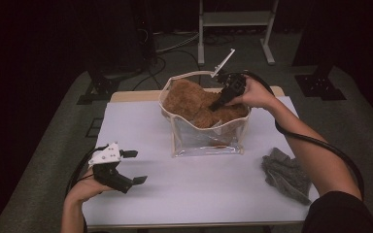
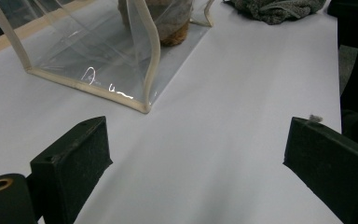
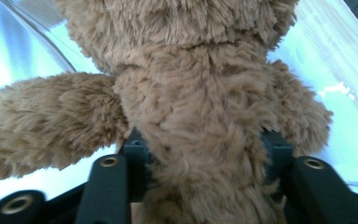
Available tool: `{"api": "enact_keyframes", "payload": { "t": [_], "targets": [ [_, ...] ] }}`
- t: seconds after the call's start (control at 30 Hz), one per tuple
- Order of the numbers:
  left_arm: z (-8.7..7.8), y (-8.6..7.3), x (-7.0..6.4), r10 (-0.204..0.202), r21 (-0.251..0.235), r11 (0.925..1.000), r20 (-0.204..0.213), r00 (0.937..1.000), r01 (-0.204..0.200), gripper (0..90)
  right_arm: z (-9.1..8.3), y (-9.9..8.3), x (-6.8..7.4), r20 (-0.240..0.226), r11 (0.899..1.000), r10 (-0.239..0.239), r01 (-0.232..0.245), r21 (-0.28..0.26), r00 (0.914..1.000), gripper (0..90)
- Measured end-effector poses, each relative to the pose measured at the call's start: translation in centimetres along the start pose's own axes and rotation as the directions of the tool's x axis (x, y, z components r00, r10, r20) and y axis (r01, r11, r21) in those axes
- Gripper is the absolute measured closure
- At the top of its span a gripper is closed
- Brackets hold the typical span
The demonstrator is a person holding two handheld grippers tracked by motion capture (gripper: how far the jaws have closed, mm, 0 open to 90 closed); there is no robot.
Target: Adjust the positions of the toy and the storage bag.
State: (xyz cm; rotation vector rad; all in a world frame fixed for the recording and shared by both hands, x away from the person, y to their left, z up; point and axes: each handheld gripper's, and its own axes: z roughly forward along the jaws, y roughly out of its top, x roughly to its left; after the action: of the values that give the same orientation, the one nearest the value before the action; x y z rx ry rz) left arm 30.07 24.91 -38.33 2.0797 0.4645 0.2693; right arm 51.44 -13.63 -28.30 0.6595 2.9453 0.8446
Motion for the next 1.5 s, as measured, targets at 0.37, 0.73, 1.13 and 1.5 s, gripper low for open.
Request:
{"api": "enact_keyframes", "payload": {
  "t": [0.37,0.73,1.13,1.5],
  "targets": [
    [0.2,0.2,-0.1,0.002,0.001,1.0000,0.007,1.0000,-0.002,6.1,-0.9,0.6,0.6,0.017,0.999,-0.024,0.024,-0.024,0.9996,33.5],
    [0.2,0.2,-0.1,0.002,-0.004,1.0000,0.009,1.0000,-0.002,6.1,-1.0,2.2,1.3,-0.003,0.994,-0.054,0.053,-0.099,0.9986,40.0],
    [0.2,0.1,0.0,0.001,-0.005,1.0000,0.013,0.9999,-0.001,6.2,0.6,2.1,0.9,0.016,0.998,-0.034,0.035,-0.058,0.9993,71.2],
    [0.2,0.3,0.0,0.007,-0.009,0.9999,0.014,0.9999,-0.007,6.2,1.6,1.4,0.7,0.008,1.000,-0.014,0.014,-0.007,0.9999,74.4]
  ]
}}
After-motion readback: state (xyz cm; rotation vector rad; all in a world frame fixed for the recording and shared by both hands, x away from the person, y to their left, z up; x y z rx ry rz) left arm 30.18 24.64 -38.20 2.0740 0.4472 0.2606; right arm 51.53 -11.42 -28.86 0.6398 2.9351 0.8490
